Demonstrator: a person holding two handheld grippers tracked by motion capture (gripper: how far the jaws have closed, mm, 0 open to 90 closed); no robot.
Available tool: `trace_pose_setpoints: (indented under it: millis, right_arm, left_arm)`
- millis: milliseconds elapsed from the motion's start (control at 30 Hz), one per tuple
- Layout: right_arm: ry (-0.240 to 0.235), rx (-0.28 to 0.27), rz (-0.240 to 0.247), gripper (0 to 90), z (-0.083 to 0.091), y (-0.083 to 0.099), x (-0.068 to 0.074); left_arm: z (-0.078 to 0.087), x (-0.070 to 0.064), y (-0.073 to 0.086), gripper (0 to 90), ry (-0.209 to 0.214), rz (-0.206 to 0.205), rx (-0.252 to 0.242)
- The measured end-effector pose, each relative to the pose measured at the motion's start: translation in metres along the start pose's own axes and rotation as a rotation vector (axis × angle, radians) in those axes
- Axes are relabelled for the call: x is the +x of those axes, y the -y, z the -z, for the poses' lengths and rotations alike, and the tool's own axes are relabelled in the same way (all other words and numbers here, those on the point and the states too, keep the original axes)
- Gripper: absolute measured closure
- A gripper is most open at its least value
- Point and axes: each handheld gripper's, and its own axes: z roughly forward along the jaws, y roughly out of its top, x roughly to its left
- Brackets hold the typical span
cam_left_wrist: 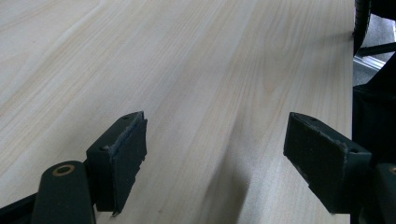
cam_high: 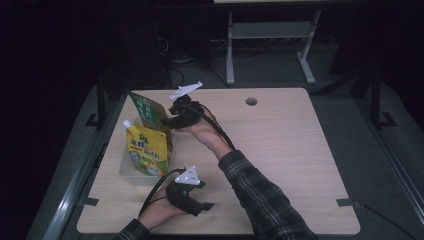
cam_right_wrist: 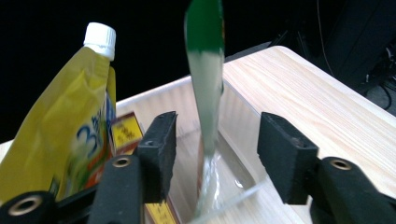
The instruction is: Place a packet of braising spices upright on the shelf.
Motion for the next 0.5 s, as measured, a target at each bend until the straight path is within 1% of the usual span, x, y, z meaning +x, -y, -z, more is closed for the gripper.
trace_pose_setpoints:
  millis: [33,67,100,167,300,400,433,467,500]
  right_arm:
    - [0.008,-0.003,-0.003,43.6,0.006,0.003,-0.002]
    - [0.007,-0.004,-0.009,42.8,0.011,0.006,-0.003]
    - [0.009,-0.004,-0.009,41.9,0.015,0.008,-0.003]
    - [0.015,-0.006,-0.012,40.1,0.026,0.016,-0.005]
    - [0.026,-0.002,-0.002,35.6,0.049,0.033,-0.010]
    - [0.037,0.000,-0.003,32.9,0.064,0.046,-0.014]
    - [0.041,-0.001,-0.004,32.0,0.070,0.051,-0.016]
    - [0.040,-0.003,-0.021,31.3,0.075,0.057,-0.016]
    - [0.045,-0.005,-0.021,30.9,0.080,0.063,-0.017]
  left_arm:
    - [0.000,0.000,0.000,20.6,0.000,0.001,-0.002]
    - [0.001,0.001,0.000,20.6,-0.003,-0.017,0.013]
    - [0.001,0.001,0.000,20.6,0.001,-0.009,0.007]
    - [0.001,0.001,0.000,20.6,0.001,-0.008,0.005]
    - [0.003,-0.001,-0.001,20.6,-0.011,-0.007,-0.007]
    - [0.005,-0.001,-0.001,20.6,-0.013,-0.020,-0.002]
    - [0.005,-0.001,0.000,20.6,-0.014,-0.014,-0.011]
    - [0.006,-0.001,0.000,20.6,-0.013,-0.015,-0.005]
    - [0.006,-0.001,0.000,20.7,-0.009,-0.013,-0.011]
